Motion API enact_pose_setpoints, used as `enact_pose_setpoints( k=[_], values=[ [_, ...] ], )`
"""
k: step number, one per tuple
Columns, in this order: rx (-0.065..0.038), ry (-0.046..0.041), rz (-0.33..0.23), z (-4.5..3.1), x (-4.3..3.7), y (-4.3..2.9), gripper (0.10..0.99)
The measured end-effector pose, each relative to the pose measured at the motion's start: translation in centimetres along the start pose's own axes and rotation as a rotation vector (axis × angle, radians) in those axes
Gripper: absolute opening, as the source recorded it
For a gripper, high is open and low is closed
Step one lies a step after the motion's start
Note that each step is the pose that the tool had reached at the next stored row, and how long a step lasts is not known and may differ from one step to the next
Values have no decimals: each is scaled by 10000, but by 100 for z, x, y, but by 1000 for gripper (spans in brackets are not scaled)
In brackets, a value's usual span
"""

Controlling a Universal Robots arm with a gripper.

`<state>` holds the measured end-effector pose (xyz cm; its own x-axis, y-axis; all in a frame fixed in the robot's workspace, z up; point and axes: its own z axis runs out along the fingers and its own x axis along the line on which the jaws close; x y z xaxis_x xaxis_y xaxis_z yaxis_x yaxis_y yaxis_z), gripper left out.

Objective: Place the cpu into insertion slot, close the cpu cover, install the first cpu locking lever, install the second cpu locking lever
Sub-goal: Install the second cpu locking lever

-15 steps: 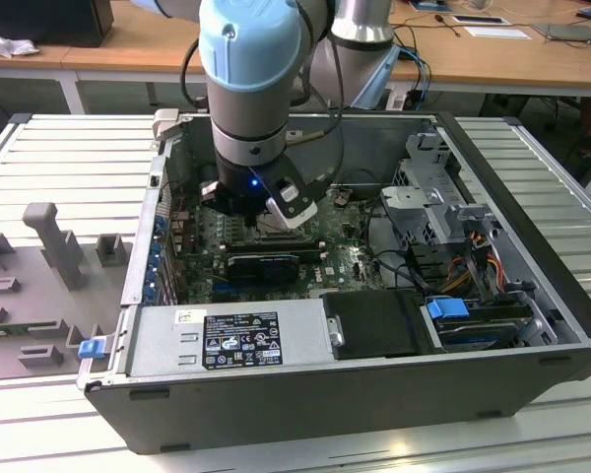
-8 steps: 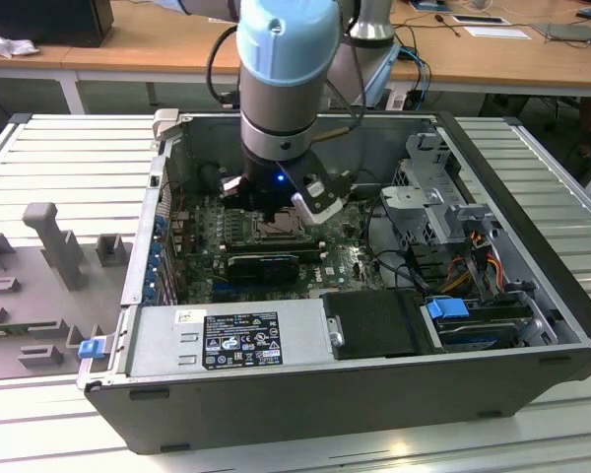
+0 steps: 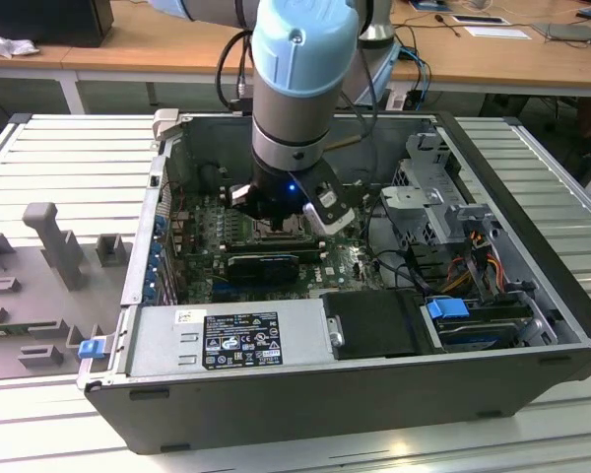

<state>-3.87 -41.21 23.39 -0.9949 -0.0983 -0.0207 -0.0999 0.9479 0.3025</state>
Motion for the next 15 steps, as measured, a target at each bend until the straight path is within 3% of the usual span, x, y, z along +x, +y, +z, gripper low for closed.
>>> enact_pose_setpoints(
  k=[5,6,9,15],
  values=[
    [-36,-5,1,33,155,-20,106],
    [-34,-3,-1,95,170,-39,106],
    [-34,-3,0,189,197,-66,106],
    [-136,-13,-1,276,338,-79,106]
  ],
)
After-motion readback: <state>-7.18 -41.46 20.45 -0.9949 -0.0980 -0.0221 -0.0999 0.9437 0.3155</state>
